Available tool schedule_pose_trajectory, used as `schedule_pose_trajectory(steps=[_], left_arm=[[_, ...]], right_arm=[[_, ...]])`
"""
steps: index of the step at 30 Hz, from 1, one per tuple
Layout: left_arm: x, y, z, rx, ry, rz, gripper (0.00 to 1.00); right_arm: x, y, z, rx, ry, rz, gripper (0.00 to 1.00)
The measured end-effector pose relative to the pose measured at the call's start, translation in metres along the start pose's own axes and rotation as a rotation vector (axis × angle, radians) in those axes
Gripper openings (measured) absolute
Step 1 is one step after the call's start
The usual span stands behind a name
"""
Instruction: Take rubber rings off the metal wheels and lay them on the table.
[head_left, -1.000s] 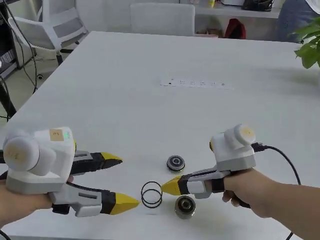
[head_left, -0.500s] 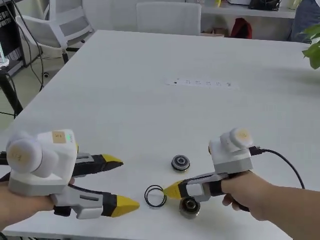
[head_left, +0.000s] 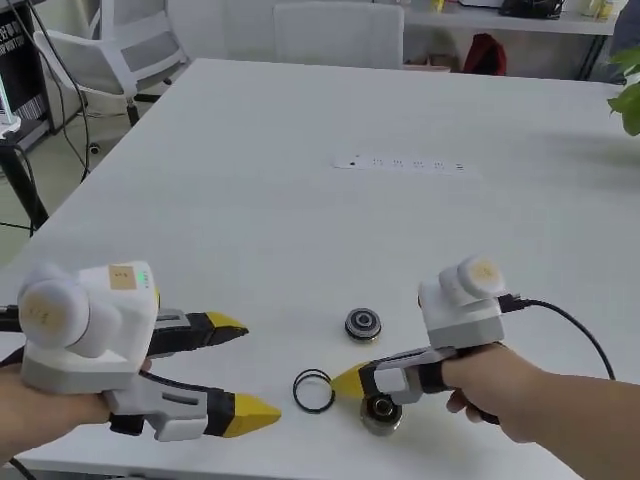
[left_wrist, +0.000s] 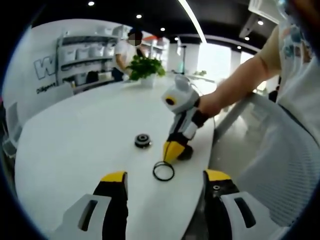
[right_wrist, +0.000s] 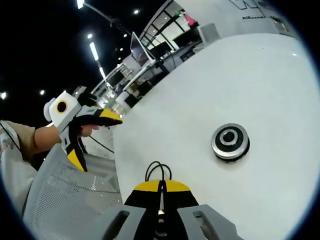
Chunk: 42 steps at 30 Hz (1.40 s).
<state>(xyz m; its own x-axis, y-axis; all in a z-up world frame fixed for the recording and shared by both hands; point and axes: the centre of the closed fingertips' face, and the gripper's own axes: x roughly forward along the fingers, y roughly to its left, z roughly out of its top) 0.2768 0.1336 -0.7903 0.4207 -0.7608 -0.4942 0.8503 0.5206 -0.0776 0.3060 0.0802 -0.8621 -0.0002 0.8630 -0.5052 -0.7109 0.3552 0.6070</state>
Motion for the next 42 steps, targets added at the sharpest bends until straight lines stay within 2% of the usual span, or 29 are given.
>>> schedule_pose_trajectory(steps=[9, 21, 25, 34, 38, 42], left_arm=[[0.000, 0.000, -0.002, -0.004, 0.004, 0.000, 0.62], [0.001, 0.001, -0.002, -0.005, 0.011, -0.001, 0.62], [0.002, 0.002, 0.000, -0.002, 0.013, -0.002, 0.62], [0.007, 0.005, 0.005, 0.001, 0.012, -0.004, 0.61], [0.011, 0.004, 0.007, 0.012, 0.016, -0.012, 0.61], [0.014, 0.007, 0.011, 0.023, 0.018, -0.014, 0.61]], right_arm=[[0.001, -0.003, 0.002, -0.015, -0.005, -0.021, 0.00], [-0.002, -0.005, 0.006, -0.026, -0.027, -0.032, 0.07], [-0.007, -0.003, 0.011, -0.028, -0.050, -0.031, 0.09], [-0.020, 0.002, 0.023, -0.081, -0.087, -0.035, 0.14], [-0.029, 0.008, 0.032, -0.091, -0.131, -0.015, 0.15], [-0.037, 0.007, 0.039, -0.116, -0.160, -0.023, 0.17]])
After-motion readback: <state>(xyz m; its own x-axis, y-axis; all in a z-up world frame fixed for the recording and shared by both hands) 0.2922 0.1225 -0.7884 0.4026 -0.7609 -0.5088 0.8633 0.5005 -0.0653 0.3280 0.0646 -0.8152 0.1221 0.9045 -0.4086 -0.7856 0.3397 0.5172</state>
